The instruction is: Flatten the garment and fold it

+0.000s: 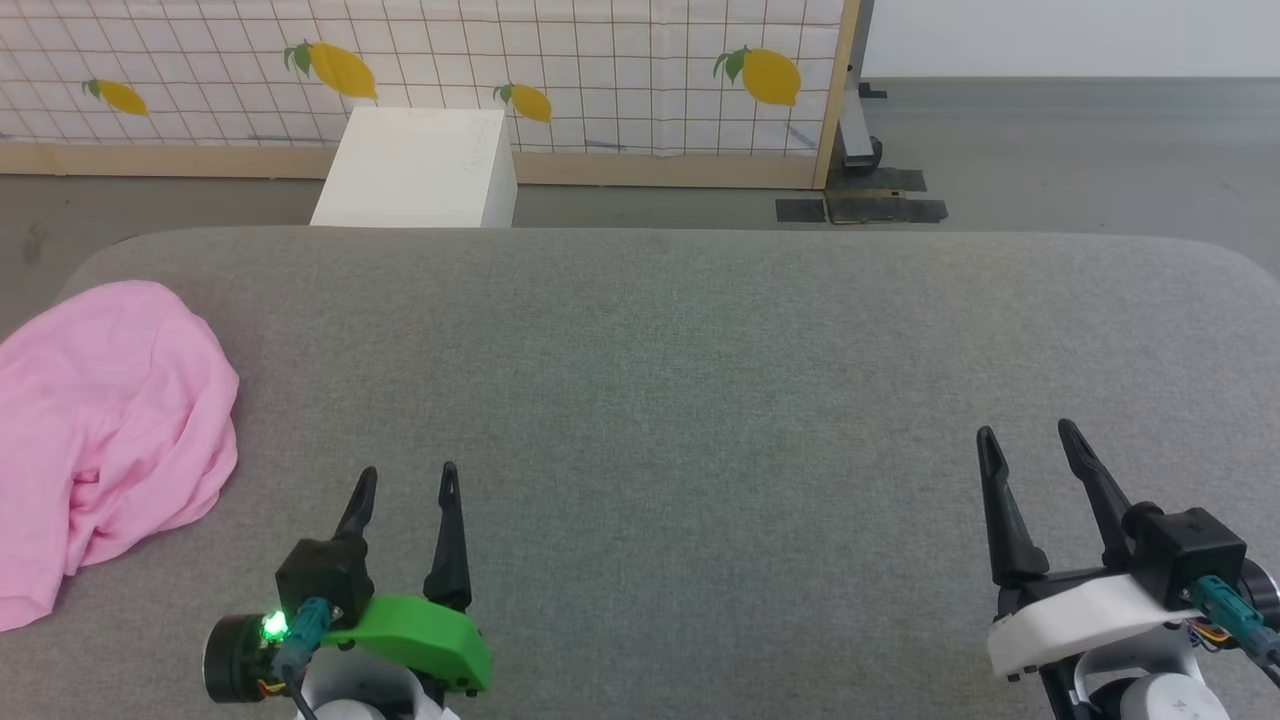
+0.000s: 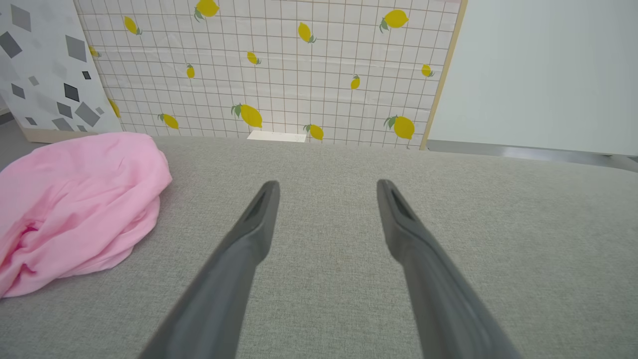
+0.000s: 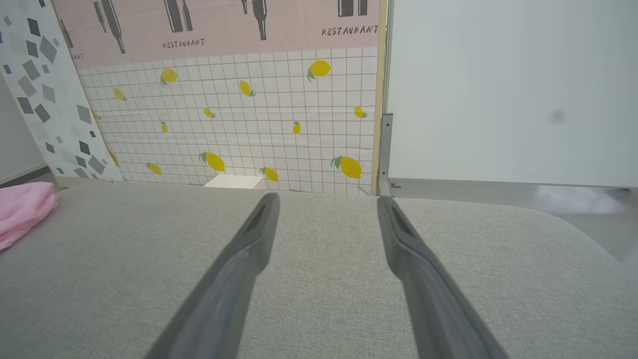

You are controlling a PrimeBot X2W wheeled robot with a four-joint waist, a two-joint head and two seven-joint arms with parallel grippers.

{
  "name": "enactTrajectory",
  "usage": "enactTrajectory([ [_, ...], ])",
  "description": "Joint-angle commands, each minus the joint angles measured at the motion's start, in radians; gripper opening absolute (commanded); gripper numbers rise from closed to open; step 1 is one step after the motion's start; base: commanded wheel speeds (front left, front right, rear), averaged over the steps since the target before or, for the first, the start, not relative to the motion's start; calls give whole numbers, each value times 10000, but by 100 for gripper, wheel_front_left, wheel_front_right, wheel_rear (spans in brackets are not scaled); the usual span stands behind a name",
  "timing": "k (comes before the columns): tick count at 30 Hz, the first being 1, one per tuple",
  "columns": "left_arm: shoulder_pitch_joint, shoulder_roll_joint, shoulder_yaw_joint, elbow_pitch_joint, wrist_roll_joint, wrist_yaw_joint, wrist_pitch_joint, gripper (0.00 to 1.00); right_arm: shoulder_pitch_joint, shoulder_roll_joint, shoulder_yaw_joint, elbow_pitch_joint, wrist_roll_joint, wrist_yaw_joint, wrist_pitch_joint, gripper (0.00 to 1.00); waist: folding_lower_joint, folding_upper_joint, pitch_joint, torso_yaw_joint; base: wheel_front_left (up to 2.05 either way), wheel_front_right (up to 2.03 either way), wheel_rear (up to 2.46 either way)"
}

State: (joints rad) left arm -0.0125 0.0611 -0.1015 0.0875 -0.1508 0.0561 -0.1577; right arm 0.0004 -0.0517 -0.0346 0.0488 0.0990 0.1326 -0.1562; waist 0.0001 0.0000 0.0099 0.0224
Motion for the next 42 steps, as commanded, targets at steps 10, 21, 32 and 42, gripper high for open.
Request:
enactTrajectory([
  [10,-284,54,-134,177,-205,157,-291,100,-156,11,-124,147,187,-14,-302,100,-1,0,25,165,0,0,0],
  [21,-428,104,-172,308,-357,290,-519,100,-55,12,-185,239,260,-15,-531,100,-1,0,-25,2185,0,0,0],
  [32,-299,150,-66,349,-570,499,-742,100,-206,13,-56,389,337,-17,-755,100,-1,0,58,4867,0,0,0],
  [42,-165,169,51,384,-799,651,-947,100,-293,14,78,546,446,-18,-962,100,-1,0,28,6331,0,0,0],
])
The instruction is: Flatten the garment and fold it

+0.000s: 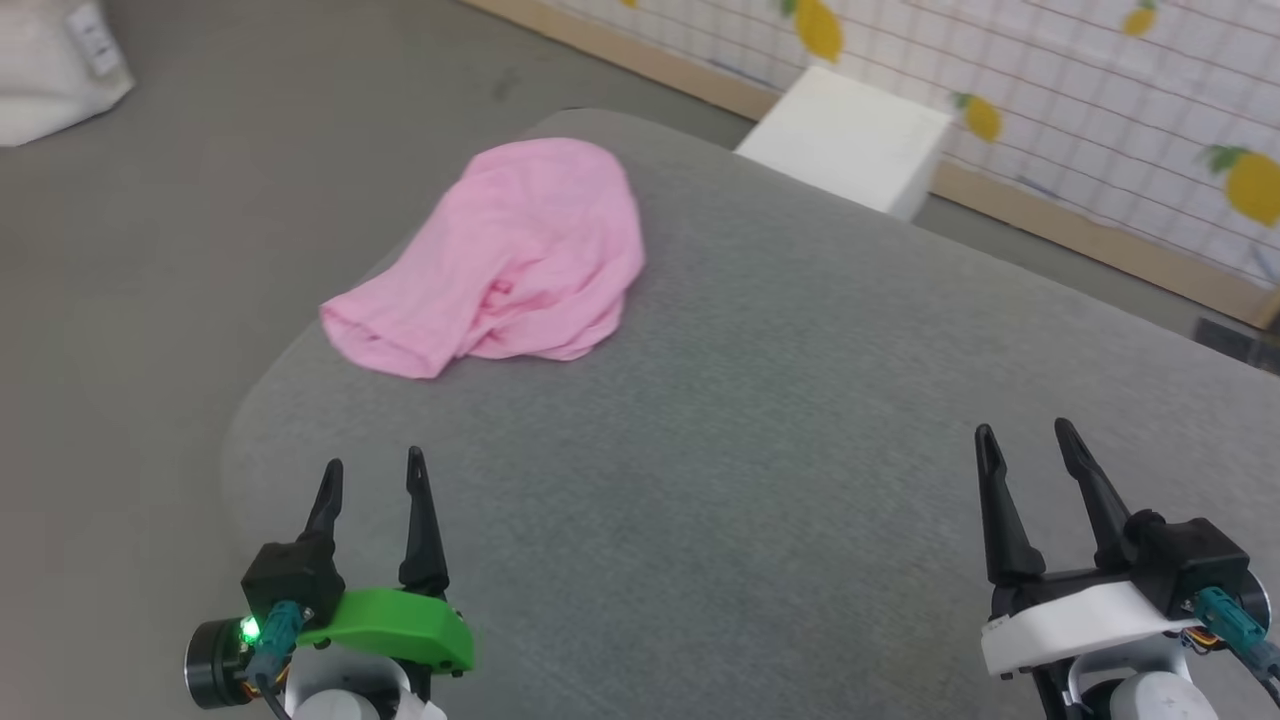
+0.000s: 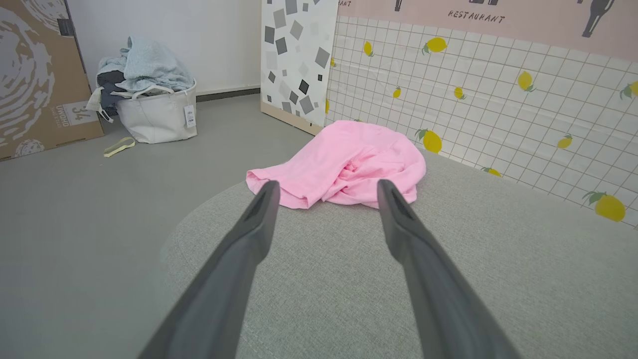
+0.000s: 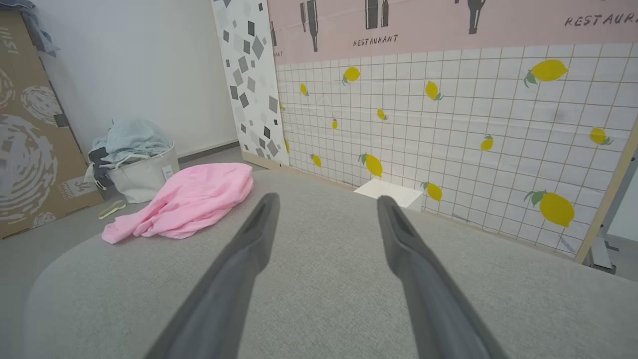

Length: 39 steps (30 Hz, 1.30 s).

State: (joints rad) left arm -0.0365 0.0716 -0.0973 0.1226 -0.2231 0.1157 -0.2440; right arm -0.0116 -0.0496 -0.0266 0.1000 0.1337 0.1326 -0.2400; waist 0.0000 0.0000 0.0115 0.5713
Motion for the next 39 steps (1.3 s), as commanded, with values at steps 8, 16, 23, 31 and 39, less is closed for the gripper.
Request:
enactTrajectory([
  [8,95,2,157,-45,-294,96,-178,100,-247,-6,27,136,155,-19,-218,100,0,0,138,1042,0,0,0],
  [16,-107,-90,402,-79,-572,60,-178,100,-370,-6,-40,141,154,-19,-199,100,0,0,367,661,0,0,0],
  [23,-2549,268,1212,1092,-1857,-364,607,100,-1004,-6,64,-506,-200,-19,214,100,0,0,1991,-731,0,0,0],
  [31,-5592,1712,2161,2791,-3127,-525,3329,100,-1847,-6,102,-1292,-678,-19,546,100,0,0,4327,-2595,0,0,0],
  [39,-7182,3011,3296,3678,-4416,150,6217,100,-2571,-6,112,-1614,-628,-19,433,100,0,0,6066,-4106,0,0,0],
])
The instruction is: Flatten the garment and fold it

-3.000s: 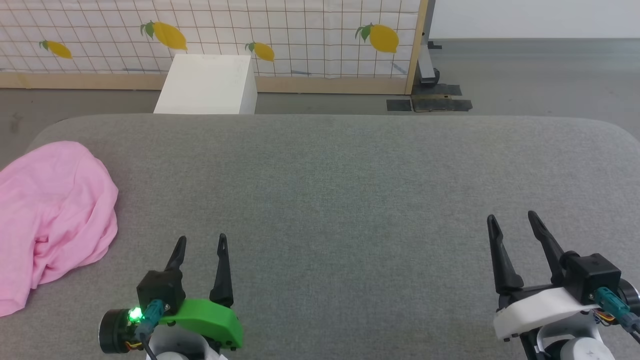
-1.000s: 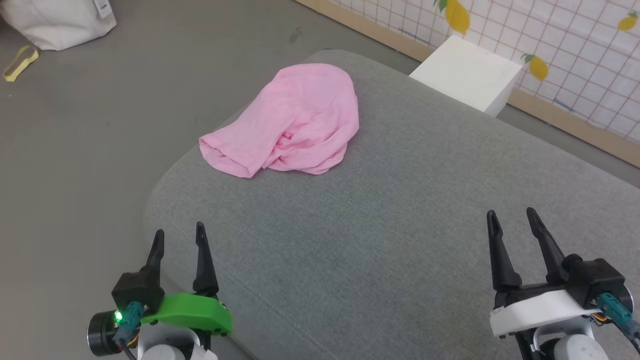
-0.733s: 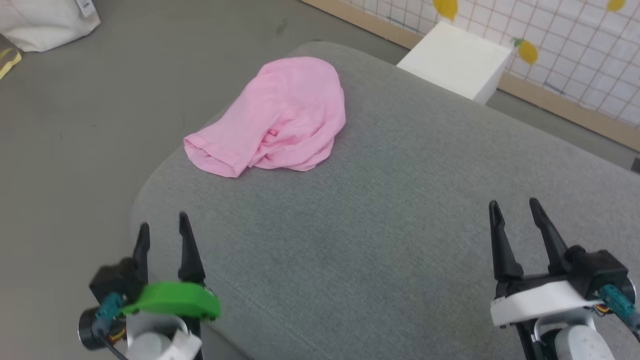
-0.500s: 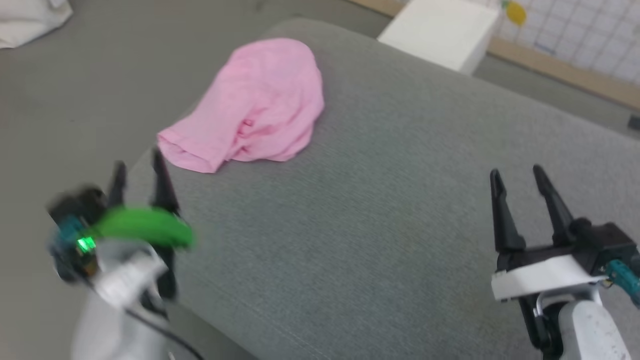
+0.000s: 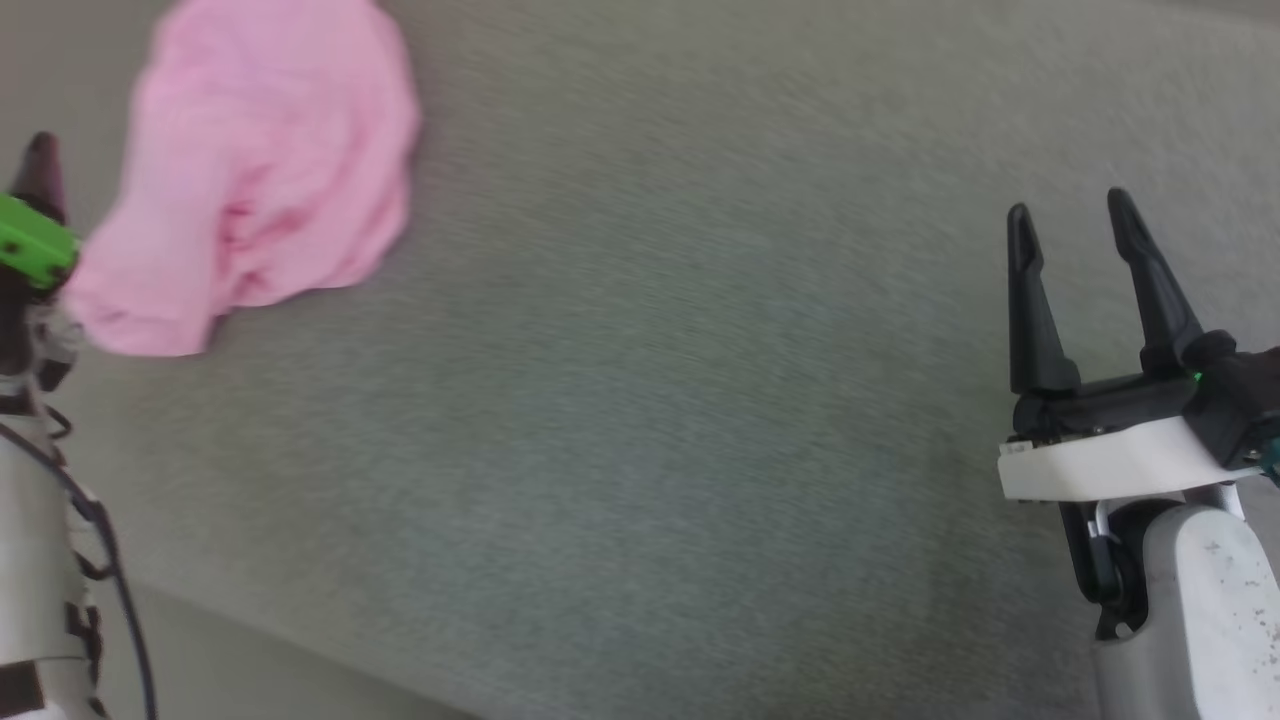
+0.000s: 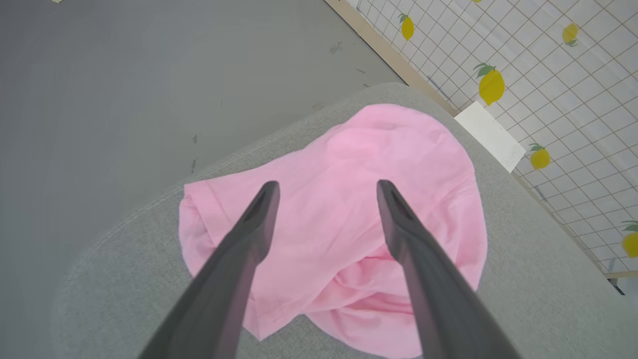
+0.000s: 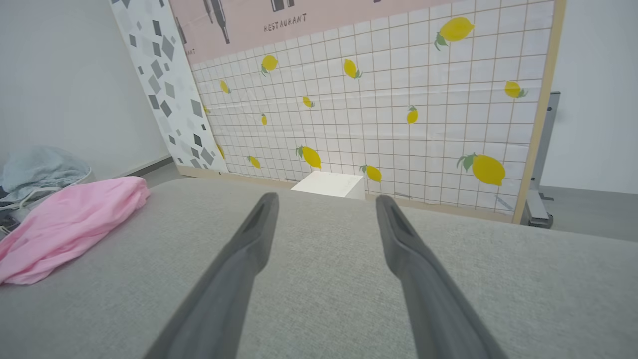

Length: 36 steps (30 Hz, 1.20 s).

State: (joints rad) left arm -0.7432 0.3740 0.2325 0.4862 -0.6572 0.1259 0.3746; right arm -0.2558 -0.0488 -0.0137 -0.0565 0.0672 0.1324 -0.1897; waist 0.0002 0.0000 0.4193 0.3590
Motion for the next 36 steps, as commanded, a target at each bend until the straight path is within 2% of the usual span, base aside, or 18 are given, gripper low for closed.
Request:
enactTrajectory([
  [1,-176,80,94,95,-223,186,434,100,-180,-14,-31,-44,72,-17,-112,100,-2,0,2125,-2118,0,0,0],
  [6,-26,290,604,16,-894,898,1993,100,-301,-14,21,29,195,-17,-265,100,-2,0,2647,-2635,0,0,0],
  [8,341,440,848,-296,-1041,1359,2578,100,-395,-14,52,74,262,-17,-357,100,-2,0,2904,-2875,0,0,0],
  [14,1168,509,979,-831,-1220,1944,3631,100,-541,-14,107,221,367,-17,-508,100,-2,0,3033,-3086,0,0,0],
  [15,1317,514,936,-1000,-1232,1976,3819,56,-558,-14,106,258,380,-17,-529,100,-2,0,3014,-3086,0,0,0],
  [16,1421,520,919,-1168,-1211,1992,3852,43,-569,-14,106,296,400,-17,-547,100,-2,0,2971,-3077,0,0,0],
  [17,1527,565,913,-1413,-1134,1967,3751,0,-582,-14,114,344,441,-17,-568,100,-2,0,2913,-3067,0,0,0],
  [18,1597,631,889,-1606,-1026,1913,3601,0,-595,-14,120,399,462,-17,-583,100,-2,0,2839,-3056,0,0,0],
  [20,1647,851,943,-2027,-616,1806,2780,0,-621,-14,149,513,510,-17,-617,100,-2,0,2623,-3028,0,0,0],
  [24,1457,1149,985,-2546,279,1378,466,0,-557,-14,127,730,600,-17,-671,100,-2,0,1968,-2943,0,0,0],
  [29,797,1417,716,-2630,1494,748,-2956,0,-249,-14,-25,1032,740,-17,-705,100,-2,0,778,-2827,0,0,0],
  [33,275,1522,149,-2605,2175,297,-4597,0,76,-14,-113,1192,965,-17,-715,100,-2,0,-222,-2877,0,0,0],
  [36,-27,1528,-342,-2605,2506,-14,-5217,0,350,-14,-119,1247,1156,-17,-717,100,-2,0,-970,-3032,0,0,0],
])
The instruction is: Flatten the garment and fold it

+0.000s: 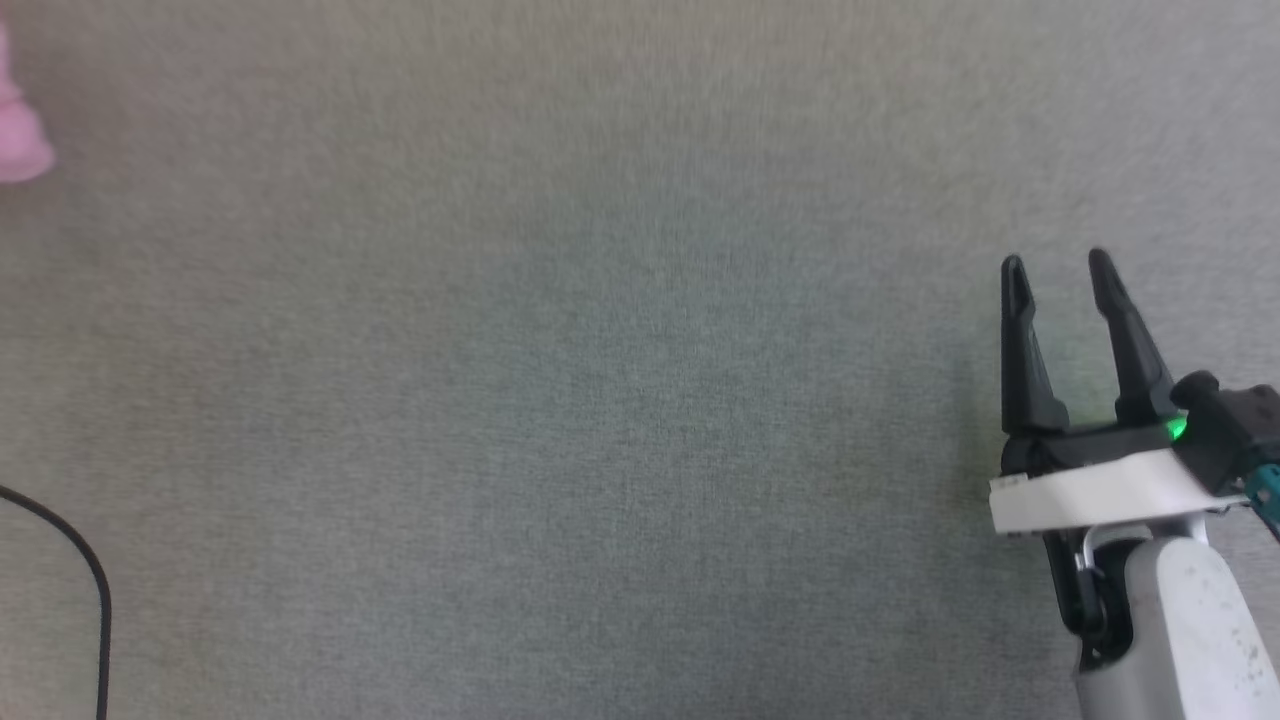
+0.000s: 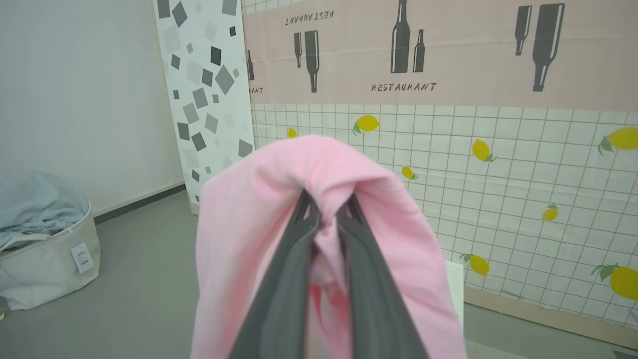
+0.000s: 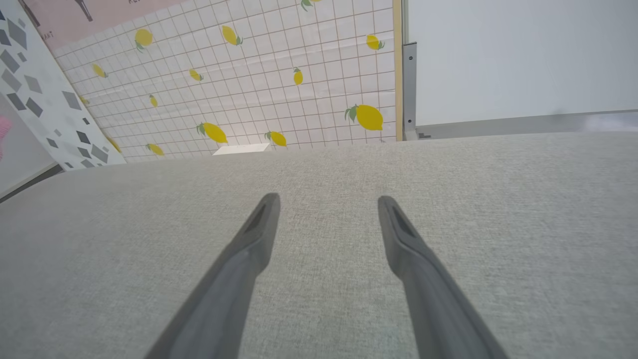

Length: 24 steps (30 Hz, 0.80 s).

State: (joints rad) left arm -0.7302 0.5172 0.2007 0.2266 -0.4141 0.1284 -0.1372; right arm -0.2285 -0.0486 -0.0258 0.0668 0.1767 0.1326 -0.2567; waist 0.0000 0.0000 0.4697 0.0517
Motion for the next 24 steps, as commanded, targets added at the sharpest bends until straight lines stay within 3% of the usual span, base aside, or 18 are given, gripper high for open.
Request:
enactTrajectory([
  [1,-240,66,-223,-5,172,-159,-269,0,209,-16,2,52,124,-19,-48,100,0,0,-1781,-43,0,0,0],
  [8,-689,-658,-1803,-31,290,-1145,-353,0,1021,-16,-203,163,266,-19,-49,100,0,0,-3336,-685,0,0,0],
  [12,-630,-1481,-2859,-171,179,-1591,62,0,1420,-16,-334,175,233,-19,-50,100,0,0,-3944,-1030,0,0,0],
  [14,-449,-2259,-3604,-130,-132,-1869,498,0,1660,-16,-377,163,241,-19,-50,100,0,0,-4244,-1272,0,0,0],
  [19,-26,-3401,-4789,384,-576,-2148,1276,0,1806,-16,-225,120,211,-19,-50,100,0,0,-4370,-1727,0,0,0],
  [24,491,-4036,-5638,1612,-797,-2115,2361,0,1804,-16,-102,54,273,-19,-48,100,0,0,-4243,-2278,0,0,0],
])
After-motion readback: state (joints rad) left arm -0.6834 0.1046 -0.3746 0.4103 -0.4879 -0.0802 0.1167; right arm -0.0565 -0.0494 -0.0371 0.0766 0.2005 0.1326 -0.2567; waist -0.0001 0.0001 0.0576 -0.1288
